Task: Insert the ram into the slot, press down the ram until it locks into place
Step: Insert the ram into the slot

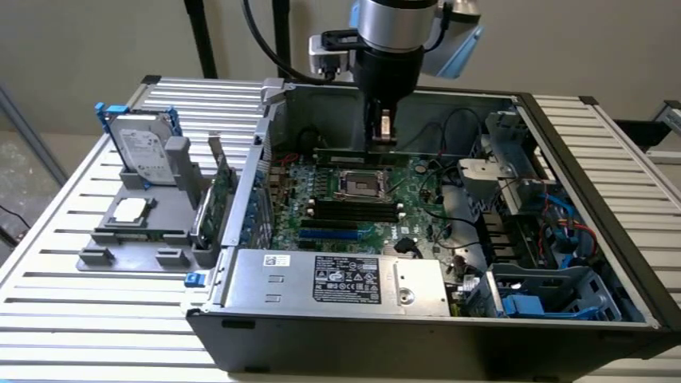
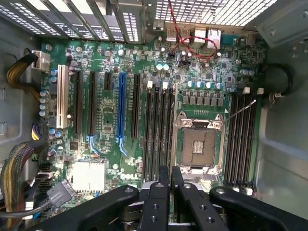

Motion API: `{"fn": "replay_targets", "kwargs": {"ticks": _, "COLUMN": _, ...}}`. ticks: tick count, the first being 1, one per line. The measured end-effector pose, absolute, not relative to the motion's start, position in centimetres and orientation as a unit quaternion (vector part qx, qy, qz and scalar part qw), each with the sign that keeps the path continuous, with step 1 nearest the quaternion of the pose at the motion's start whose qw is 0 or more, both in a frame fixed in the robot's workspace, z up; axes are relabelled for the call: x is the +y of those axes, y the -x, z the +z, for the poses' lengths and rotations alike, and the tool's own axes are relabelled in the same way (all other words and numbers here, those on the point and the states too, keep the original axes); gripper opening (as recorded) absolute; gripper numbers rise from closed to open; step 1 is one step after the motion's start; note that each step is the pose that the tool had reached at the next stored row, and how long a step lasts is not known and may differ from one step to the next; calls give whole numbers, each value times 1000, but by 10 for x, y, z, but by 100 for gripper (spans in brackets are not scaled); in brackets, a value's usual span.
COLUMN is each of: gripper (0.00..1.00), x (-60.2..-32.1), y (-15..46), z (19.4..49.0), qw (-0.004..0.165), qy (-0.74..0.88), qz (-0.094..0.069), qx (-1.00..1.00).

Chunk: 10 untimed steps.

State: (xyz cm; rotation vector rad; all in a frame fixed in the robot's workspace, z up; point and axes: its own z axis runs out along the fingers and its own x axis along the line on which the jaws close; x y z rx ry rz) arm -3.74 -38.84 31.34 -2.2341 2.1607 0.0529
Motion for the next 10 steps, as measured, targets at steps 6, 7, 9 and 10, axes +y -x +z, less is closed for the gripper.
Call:
{"fn": "replay_targets", "kwargs": {"ticks": 6, "gripper": 14, "x": -389, "y": 34, "z": 307, "qw": 12, "qy": 718, "qz": 12, "qx": 696}}
{"fn": "replay_targets", "kwargs": {"ticks": 7, "gripper": 14, "x": -389, "y": 34, "z": 306, "qw": 11, "qy": 718, "qz": 12, "qx": 696}}
{"fn": "replay_targets", "kwargs": {"ticks": 9, "gripper": 14, "x": -389, "y": 33, "z": 304, "qw": 10, "qy": 718, "qz": 11, "qx": 696}}
{"fn": "replay_targets", "kwargs": {"ticks": 10, "gripper": 14, "x": -390, "y": 33, "z": 302, "qw": 10, "qy": 718, "qz": 11, "qx": 696}}
